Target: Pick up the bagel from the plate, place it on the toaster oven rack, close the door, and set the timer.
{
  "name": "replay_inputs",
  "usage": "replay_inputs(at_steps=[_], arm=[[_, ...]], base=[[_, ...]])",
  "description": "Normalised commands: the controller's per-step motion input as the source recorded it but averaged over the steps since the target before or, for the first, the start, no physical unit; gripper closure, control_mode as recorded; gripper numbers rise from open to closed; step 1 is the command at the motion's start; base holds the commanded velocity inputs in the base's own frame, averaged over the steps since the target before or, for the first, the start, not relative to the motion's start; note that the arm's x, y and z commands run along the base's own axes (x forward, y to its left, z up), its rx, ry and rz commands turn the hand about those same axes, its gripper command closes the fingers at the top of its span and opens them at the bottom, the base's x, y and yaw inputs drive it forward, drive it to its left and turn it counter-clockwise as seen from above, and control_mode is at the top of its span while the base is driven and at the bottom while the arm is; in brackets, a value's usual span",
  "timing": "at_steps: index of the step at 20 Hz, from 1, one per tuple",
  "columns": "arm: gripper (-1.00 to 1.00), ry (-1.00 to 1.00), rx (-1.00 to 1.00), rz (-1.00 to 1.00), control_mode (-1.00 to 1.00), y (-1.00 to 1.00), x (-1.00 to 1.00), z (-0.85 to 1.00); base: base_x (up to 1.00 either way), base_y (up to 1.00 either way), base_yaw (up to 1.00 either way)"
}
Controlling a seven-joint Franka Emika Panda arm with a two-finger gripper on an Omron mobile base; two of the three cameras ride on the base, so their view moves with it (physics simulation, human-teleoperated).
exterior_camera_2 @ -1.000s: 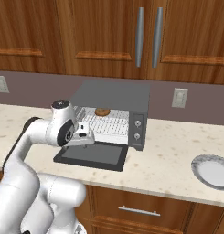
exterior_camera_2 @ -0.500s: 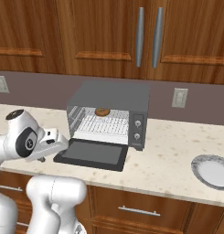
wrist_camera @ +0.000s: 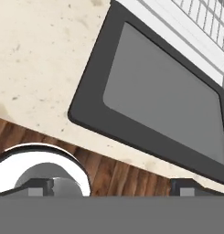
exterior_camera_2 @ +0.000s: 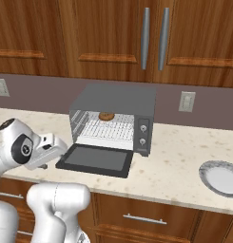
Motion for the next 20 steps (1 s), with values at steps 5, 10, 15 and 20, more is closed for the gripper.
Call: replay_inputs(at_steps=[5, 10, 15, 20], arm=[[-1.00, 0.00, -0.10, 0.00, -1.00, 0.00, 0.45, -0.35], [-1.00, 0.03, -0.05, 0.00, -1.00, 0.05, 0.45, -0.27], [-1.00, 0.10, -0.07, 0.00, -1.00, 0.17, 0.19, -0.30], [-1.00, 0.06, -0.06, 0.00, -1.00, 0.09, 0.01, -0.21]], base=[[0.00, 0.00, 0.00], [0.00, 0.00, 0.00], [0.00, 0.00, 0.00], [0.00, 0.00, 0.00]])
